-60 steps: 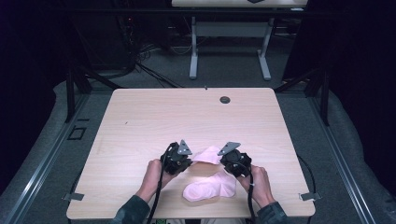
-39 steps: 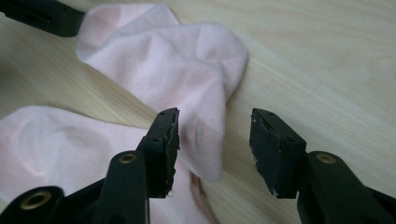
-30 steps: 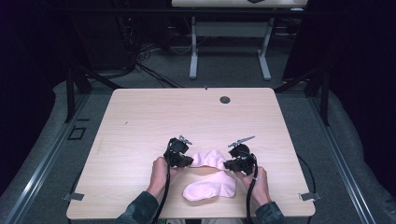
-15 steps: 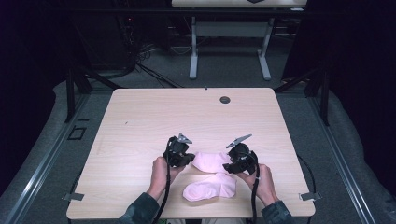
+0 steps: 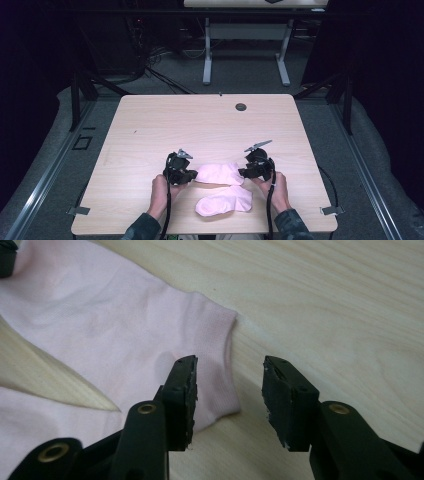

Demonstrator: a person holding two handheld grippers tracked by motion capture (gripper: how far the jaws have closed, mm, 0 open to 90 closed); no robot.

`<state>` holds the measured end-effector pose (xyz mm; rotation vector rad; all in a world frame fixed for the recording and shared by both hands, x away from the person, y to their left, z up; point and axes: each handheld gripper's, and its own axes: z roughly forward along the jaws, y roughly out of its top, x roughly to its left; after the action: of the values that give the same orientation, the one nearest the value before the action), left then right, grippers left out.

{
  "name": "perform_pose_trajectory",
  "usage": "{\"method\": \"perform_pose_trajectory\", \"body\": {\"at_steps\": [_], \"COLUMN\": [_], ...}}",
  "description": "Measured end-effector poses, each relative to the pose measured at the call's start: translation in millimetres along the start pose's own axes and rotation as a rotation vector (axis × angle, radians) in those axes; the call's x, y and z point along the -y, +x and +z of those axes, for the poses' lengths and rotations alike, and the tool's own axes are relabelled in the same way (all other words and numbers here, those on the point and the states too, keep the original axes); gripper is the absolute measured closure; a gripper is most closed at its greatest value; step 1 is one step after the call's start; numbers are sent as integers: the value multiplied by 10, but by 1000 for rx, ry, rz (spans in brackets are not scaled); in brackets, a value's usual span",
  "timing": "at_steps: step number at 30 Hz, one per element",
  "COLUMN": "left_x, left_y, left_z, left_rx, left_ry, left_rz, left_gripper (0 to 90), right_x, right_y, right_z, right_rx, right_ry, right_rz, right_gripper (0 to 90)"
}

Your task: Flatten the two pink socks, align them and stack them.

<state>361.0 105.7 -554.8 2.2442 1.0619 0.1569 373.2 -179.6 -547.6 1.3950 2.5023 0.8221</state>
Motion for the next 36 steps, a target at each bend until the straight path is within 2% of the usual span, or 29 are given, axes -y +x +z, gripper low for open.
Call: {"method": "perform_pose_trajectory", "body": {"at_steps": [4, 5, 8, 10, 12, 13, 15, 18, 21, 24, 26, 29, 36], "left_x": [-4, -2, 13, 18, 15, 13, 11, 14, 17, 12, 6, -4, -2], "left_y": [-8, -12, -13, -27, -31, -34, -35, -30, -26, -35, -46, -76, -211], "left_z": [2, 4, 7, 3, -7, -8, -11, -36, -65, -102, -151, -243, -475], "left_rx": [-7, -7, -2, -3, -4, -4, -4, 2, 4, 5, 8, 19, 44], "left_ry": [0, -2, 0, -5, -6, -6, -7, -22, -26, -38, -54, -78, -132], "left_rz": [9, 6, 11, 18, 25, 27, 27, 18, 18, 18, 13, 13, 48], "left_gripper": [869, 873, 879, 882, 885, 885, 885, 886, 886, 887, 886, 886, 886], "right_x": [-36, -36, -33, -24, 6, -1, 9, 24, 32, 23, 9, 9, 54], "right_y": [60, 77, 93, 88, 121, 126, 125, 91, 68, 86, 83, 79, 65], "right_z": [134, 157, 172, 160, 175, 153, 150, 126, 59, -36, -111, -233, -537], "right_rx": [9, 19, 3, -2, 14, 15, 27, -15, -40, -32, -31, -64, -84], "right_ry": [55, 55, 38, 51, 13, 38, 30, 0, -27, -55, -58, -92, -132], "right_rz": [-46, -50, -50, -75, -67, -82, -80, -47, -20, -19, -34, -19, -13], "right_gripper": [668, 699, 773, 826, 839, 843, 845, 845, 846, 846, 846, 846, 845]}}
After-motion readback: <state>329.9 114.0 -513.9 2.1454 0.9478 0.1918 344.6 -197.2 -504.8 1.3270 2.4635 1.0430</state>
